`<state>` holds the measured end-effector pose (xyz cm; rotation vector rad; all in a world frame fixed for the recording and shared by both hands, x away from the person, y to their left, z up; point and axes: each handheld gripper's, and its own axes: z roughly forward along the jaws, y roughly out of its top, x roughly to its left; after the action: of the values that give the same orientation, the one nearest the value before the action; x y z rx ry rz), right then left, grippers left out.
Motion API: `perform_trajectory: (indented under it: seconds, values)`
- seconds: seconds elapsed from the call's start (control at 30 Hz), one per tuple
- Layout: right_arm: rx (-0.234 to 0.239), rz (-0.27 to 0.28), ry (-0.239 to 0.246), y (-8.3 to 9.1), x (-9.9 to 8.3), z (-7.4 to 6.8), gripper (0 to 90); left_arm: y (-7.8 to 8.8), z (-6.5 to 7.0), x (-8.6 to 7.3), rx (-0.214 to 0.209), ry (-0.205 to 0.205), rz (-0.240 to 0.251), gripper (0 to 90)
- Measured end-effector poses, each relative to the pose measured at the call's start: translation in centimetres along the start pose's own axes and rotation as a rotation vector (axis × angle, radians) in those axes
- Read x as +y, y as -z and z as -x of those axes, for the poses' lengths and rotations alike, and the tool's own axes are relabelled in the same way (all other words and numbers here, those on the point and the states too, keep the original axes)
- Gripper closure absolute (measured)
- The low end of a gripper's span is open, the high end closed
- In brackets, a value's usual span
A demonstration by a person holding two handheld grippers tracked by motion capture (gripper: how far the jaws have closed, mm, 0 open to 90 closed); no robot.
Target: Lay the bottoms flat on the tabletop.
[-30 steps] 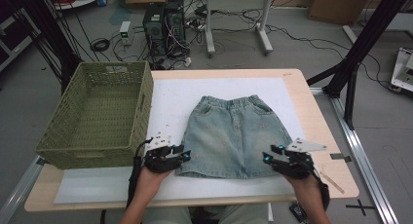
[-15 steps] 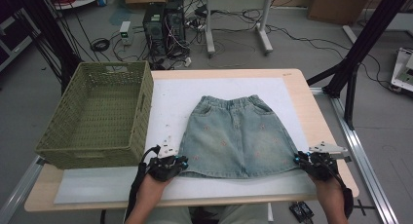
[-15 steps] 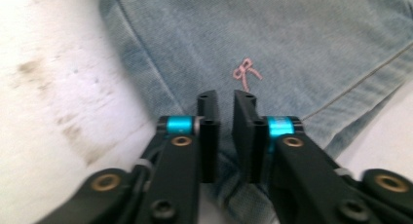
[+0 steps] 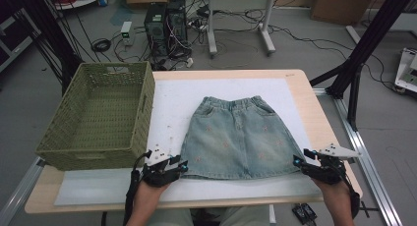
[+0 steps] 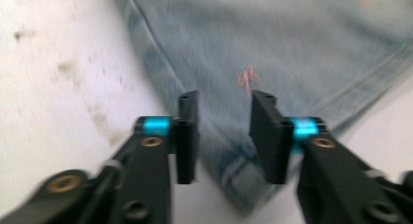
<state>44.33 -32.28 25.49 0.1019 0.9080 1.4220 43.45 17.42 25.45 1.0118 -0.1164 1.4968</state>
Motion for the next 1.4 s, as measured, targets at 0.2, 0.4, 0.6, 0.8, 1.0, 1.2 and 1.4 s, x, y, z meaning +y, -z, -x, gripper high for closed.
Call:
perform_trajectory:
  seconds: [0.2, 0.4, 0.6, 0.8, 1.0, 1.2, 1.4]
  values:
    - [0.029, -0.100, 0.086, -1.7, -0.5, -1.5, 46.1, -0.1, -0.9, 1.5, -0.025, 0.028, 0.078, 46.9]
    - [0.012, -0.078, 0.104, -0.4, -2.0, -0.6, 50.7, -0.6, -2.3, 3.0, -0.025, 0.043, 0.152, 36.7]
    - [0.063, 0.022, 0.049, 0.6, 0.1, -1.2, 37.9, -0.8, -2.5, 4.5, -0.002, 0.028, 0.191, 22.5]
    - [0.086, 0.082, 0.096, -2.0, 4.2, -4.0, 28.9, -0.2, -2.8, 4.6, 0.010, 0.018, 0.179, 22.6]
    - [0.166, 0.060, 0.144, -7.8, 8.4, -7.2, 24.8, -0.1, -3.0, 4.1, -0.012, 0.014, 0.161, 22.6]
    - [0.240, -0.027, 0.229, -13.3, 11.5, -10.1, 36.1, 0.4, -2.7, 3.5, -0.027, -0.009, 0.140, 22.6]
    - [0.337, -0.128, 0.314, -17.5, 12.7, -12.7, 46.3, 1.1, -2.6, 3.1, -0.036, -0.025, 0.133, 22.6]
